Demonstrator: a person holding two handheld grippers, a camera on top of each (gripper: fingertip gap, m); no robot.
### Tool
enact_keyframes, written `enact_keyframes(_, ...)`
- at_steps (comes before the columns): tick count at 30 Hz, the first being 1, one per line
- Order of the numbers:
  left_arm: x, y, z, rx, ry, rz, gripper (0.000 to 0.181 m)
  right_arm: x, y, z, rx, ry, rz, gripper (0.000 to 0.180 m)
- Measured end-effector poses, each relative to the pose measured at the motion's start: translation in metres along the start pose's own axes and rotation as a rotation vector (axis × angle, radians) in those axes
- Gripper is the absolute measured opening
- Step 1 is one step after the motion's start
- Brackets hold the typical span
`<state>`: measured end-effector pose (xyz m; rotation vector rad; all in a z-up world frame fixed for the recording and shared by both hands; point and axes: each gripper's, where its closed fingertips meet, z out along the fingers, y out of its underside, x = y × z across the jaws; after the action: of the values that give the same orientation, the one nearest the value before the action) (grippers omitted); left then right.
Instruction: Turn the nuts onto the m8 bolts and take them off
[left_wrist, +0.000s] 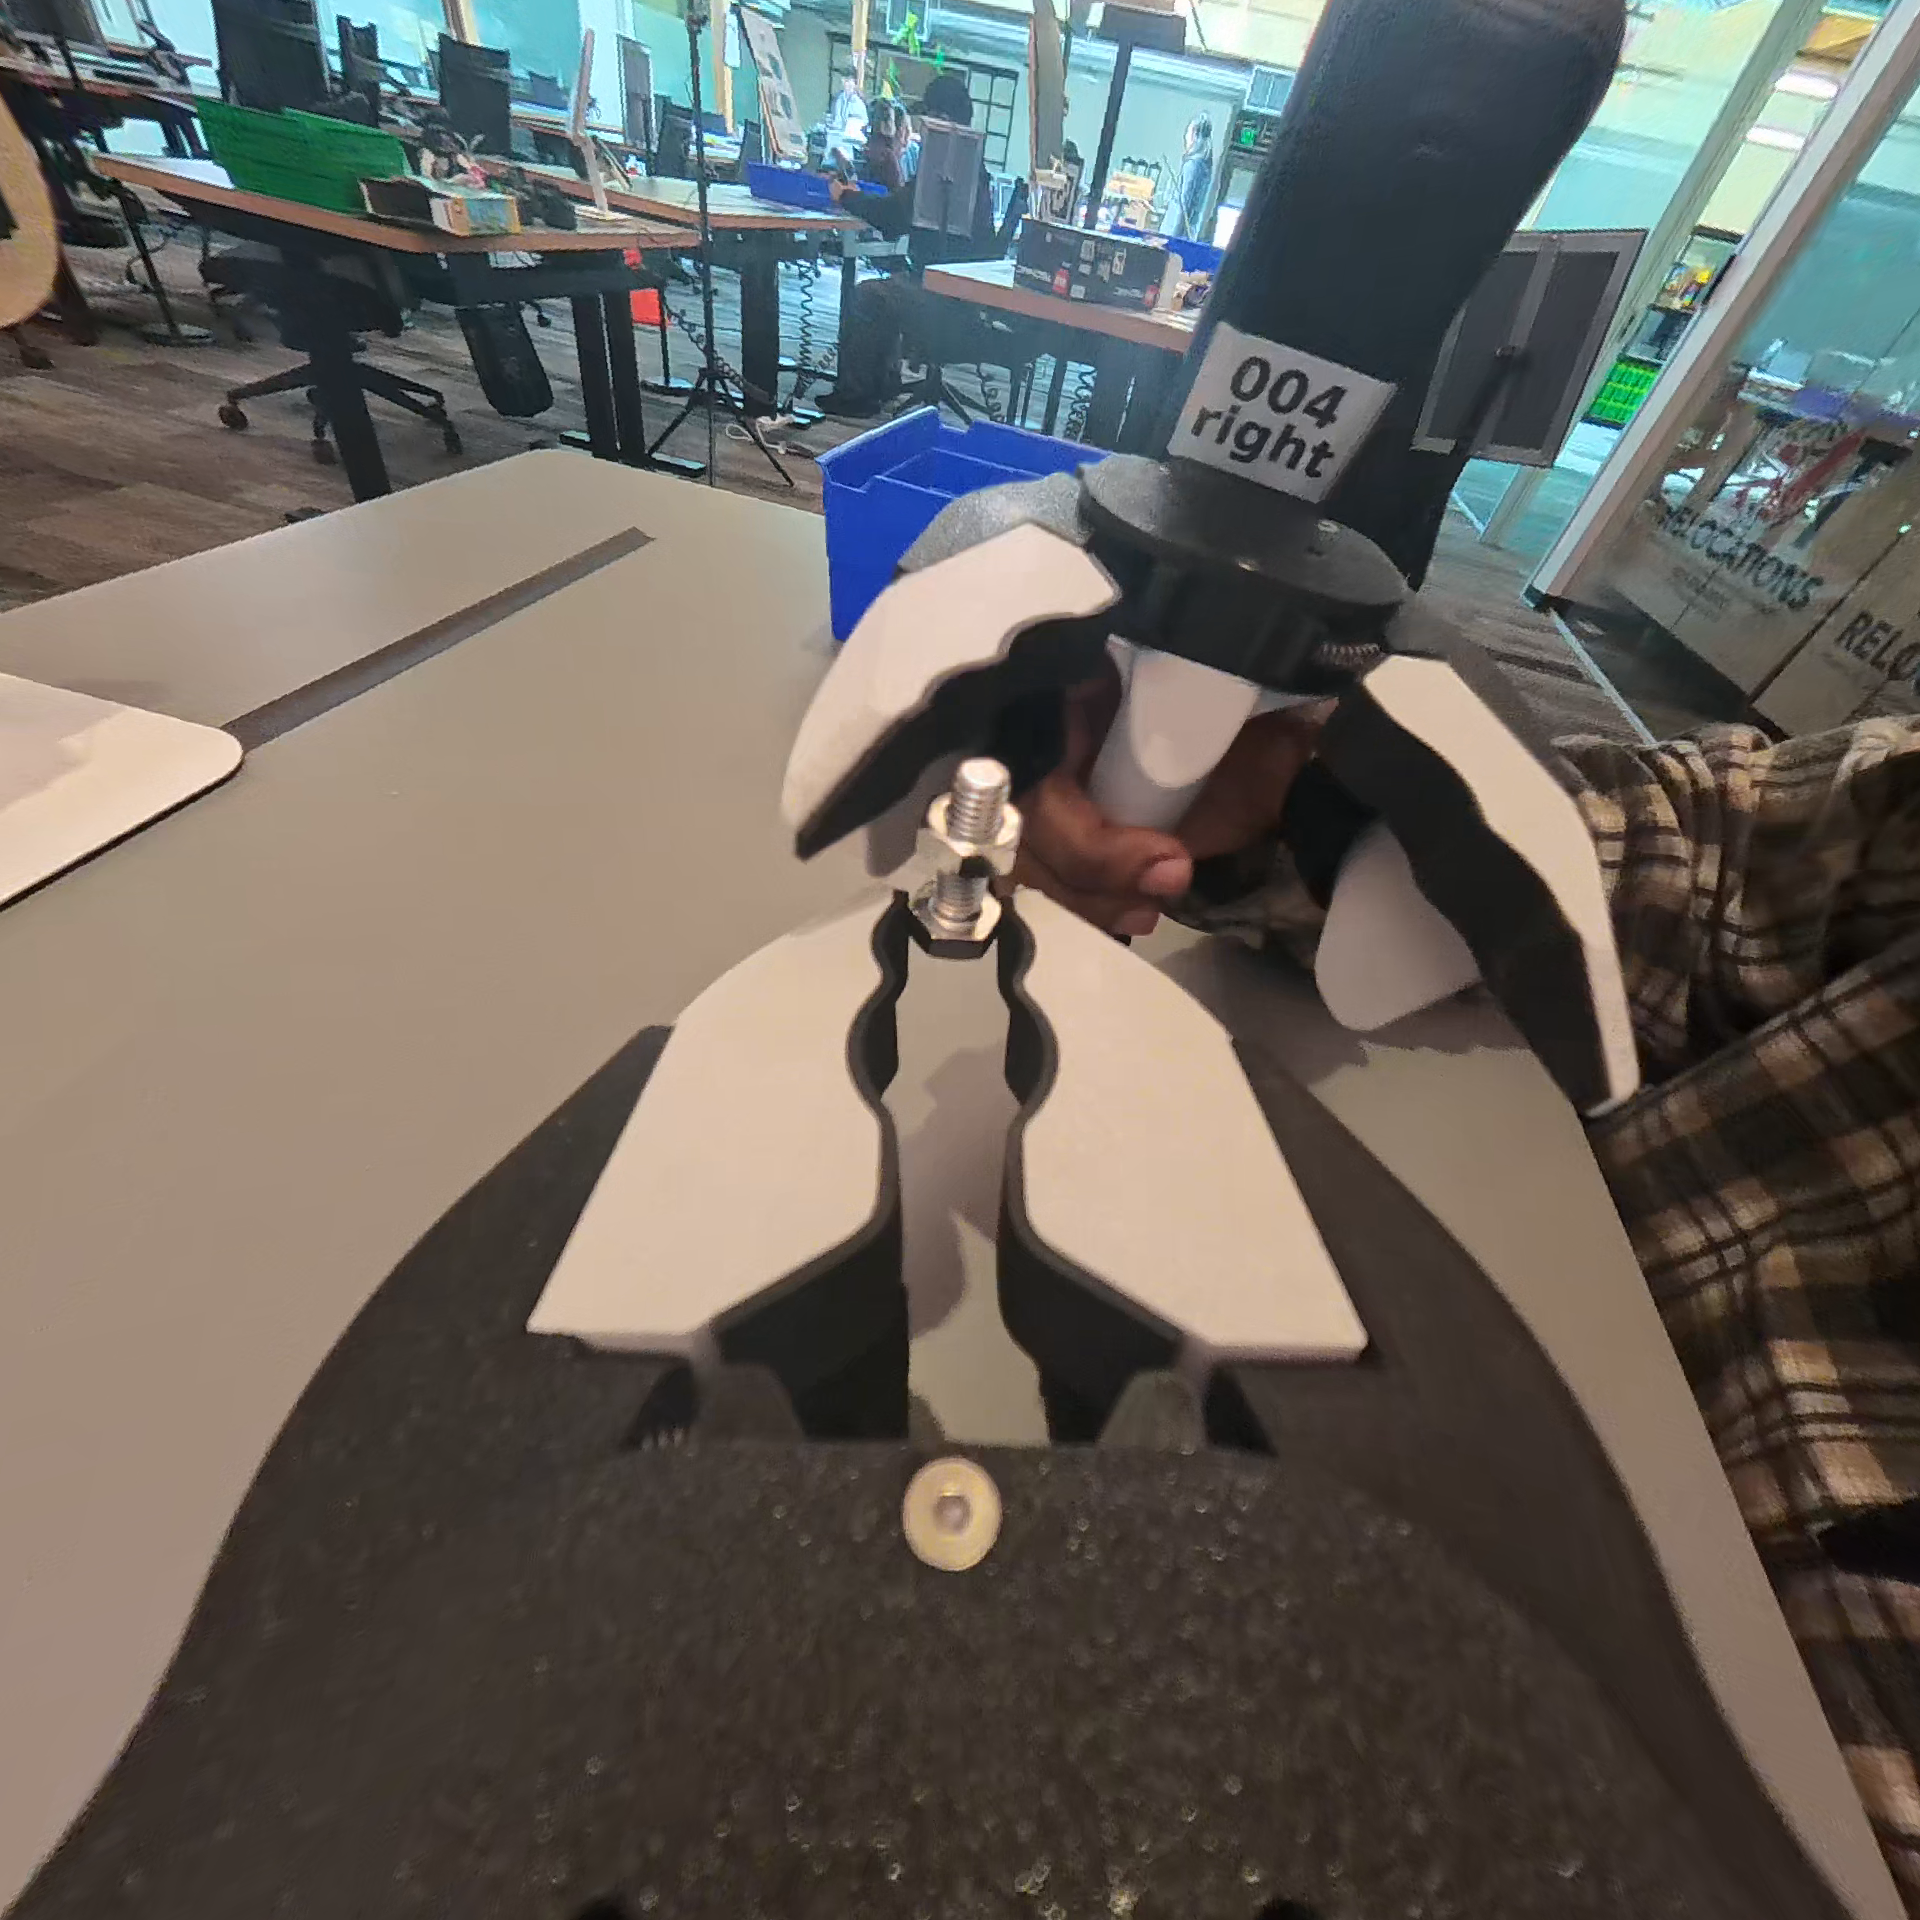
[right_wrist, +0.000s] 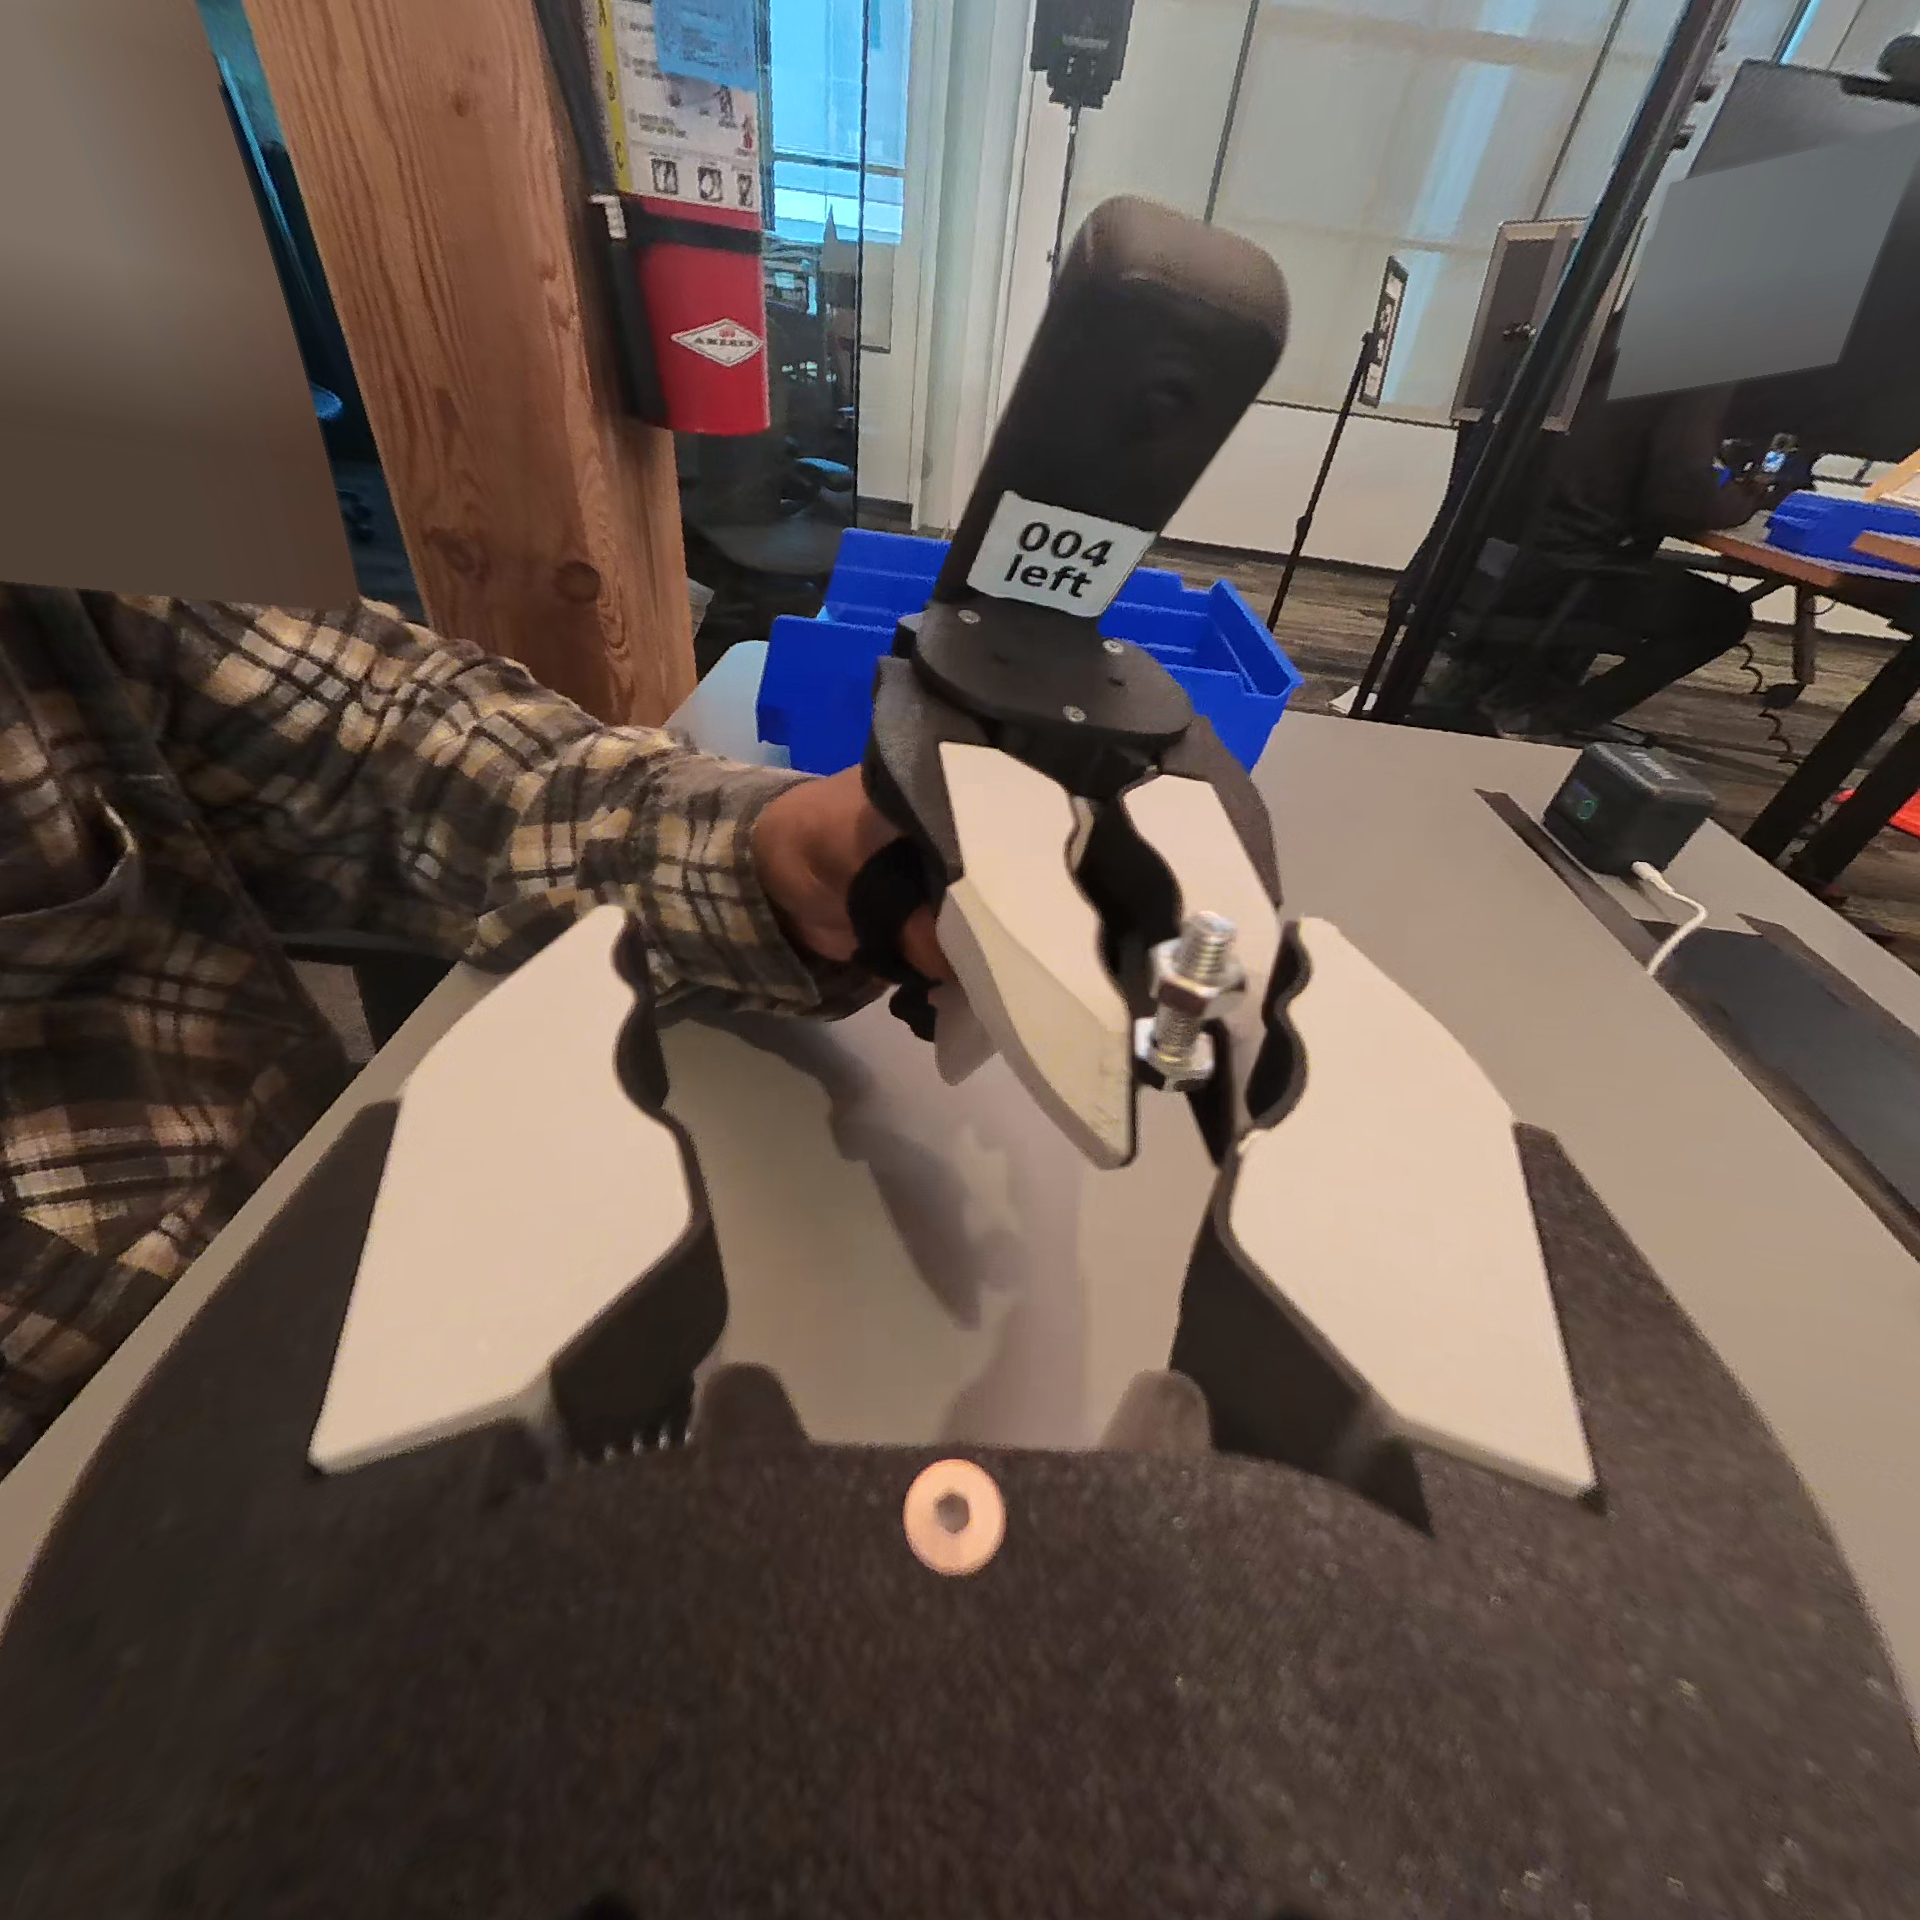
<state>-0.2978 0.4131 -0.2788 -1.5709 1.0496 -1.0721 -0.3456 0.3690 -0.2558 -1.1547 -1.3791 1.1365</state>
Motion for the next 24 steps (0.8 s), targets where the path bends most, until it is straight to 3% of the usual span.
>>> enact_keyframes(5,-0.028,-0.003,-0.019,0.053,-0.051,-0.109,0.016,0.002,-0.002,-0.002,0.007,0.011,0.000,0.110)
enact_keyframes(11,0.000,0.001,0.001,-0.011,0.001,-0.008,0.016,0.001,-0.001,0.000,0.006,0.008,-0.001,0.111)
enact_keyframes(16,-0.027,-0.002,-0.018,0.040,-0.061,-0.104,0.016,0.002,-0.002,-0.002,0.002,0.011,-0.008,0.110)
enact_keyframes(24,-0.006,-0.002,-0.005,0.008,-0.023,-0.023,0.016,-0.001,0.000,0.001,-0.005,0.004,-0.009,0.112)
